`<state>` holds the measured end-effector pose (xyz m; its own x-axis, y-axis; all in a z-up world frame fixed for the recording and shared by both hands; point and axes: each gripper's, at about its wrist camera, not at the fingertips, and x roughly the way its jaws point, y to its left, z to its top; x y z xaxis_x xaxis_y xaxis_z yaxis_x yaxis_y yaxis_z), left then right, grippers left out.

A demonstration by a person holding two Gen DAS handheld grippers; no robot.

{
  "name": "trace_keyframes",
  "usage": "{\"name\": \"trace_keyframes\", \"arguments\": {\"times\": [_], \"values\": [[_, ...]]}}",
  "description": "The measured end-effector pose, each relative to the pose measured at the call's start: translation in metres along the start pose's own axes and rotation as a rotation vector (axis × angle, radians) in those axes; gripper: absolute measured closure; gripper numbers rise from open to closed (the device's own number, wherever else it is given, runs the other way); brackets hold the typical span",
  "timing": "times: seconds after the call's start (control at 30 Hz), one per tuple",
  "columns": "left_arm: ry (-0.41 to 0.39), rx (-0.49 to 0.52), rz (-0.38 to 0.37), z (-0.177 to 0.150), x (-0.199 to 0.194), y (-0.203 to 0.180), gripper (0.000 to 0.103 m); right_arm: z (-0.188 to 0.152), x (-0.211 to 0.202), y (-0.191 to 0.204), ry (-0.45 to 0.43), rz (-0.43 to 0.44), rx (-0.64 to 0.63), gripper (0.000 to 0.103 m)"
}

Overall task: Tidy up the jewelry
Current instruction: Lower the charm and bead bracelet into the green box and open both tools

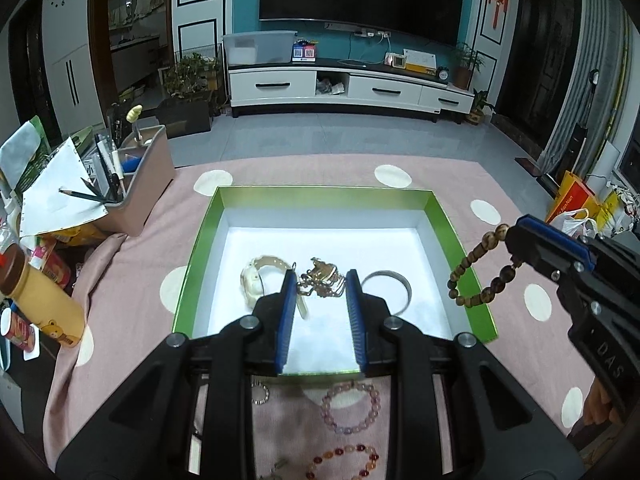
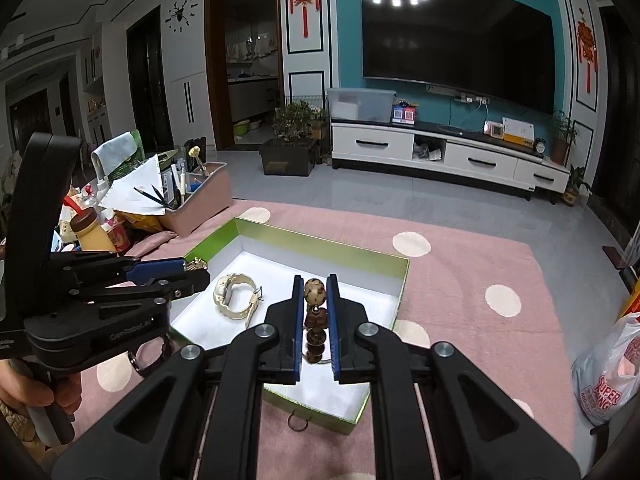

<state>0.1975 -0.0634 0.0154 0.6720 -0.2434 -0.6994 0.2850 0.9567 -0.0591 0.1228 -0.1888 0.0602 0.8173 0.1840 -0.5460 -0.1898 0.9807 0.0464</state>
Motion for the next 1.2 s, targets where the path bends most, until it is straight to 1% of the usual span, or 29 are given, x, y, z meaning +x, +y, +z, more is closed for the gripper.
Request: {"name": "trace_keyframes", "arguments": {"times": [0.27,0.53,0.93,1.0,1.03,1.07,1.1,1.13,1.17,1.2], "values": [[0.048,0.016,0.031,0.0,0.034,0.0,0.078,-0.009,0.037,-0.008,0.076,0.034,0.032,0.093],[0.095,0.031,0.046,-0.008,0.062,-0.004,0.078,-0.021,0.063,-0.012,0.139,0.047,0.053,0.093],[0.143,0.026,0.054,-0.012,0.083,-0.001,0.078,-0.031,0.085,-0.018,0.192,0.033,0.08,0.092],[0.147,0.021,0.058,-0.013,0.085,-0.001,0.077,-0.032,0.086,-0.018,0.195,0.025,0.085,0.089],[0.146,0.019,0.059,-0.013,0.085,-0.001,0.077,-0.032,0.085,-0.02,0.197,0.023,0.092,0.083],[0.145,0.018,0.059,-0.013,0.085,-0.001,0.077,-0.032,0.085,-0.021,0.197,0.025,0.099,0.081],[0.144,0.018,0.059,-0.013,0.084,-0.001,0.077,-0.033,0.084,-0.022,0.194,0.027,0.102,0.081],[0.144,0.02,0.06,-0.014,0.083,-0.002,0.073,-0.033,0.081,-0.022,0.188,0.024,0.102,0.081],[0.142,0.019,0.062,-0.014,0.082,-0.002,0.066,-0.033,0.08,-0.023,0.184,0.024,0.104,0.081],[0.136,0.018,0.064,-0.014,0.08,-0.003,0.062,-0.033,0.077,-0.024,0.181,0.028,0.11,0.08]]}}
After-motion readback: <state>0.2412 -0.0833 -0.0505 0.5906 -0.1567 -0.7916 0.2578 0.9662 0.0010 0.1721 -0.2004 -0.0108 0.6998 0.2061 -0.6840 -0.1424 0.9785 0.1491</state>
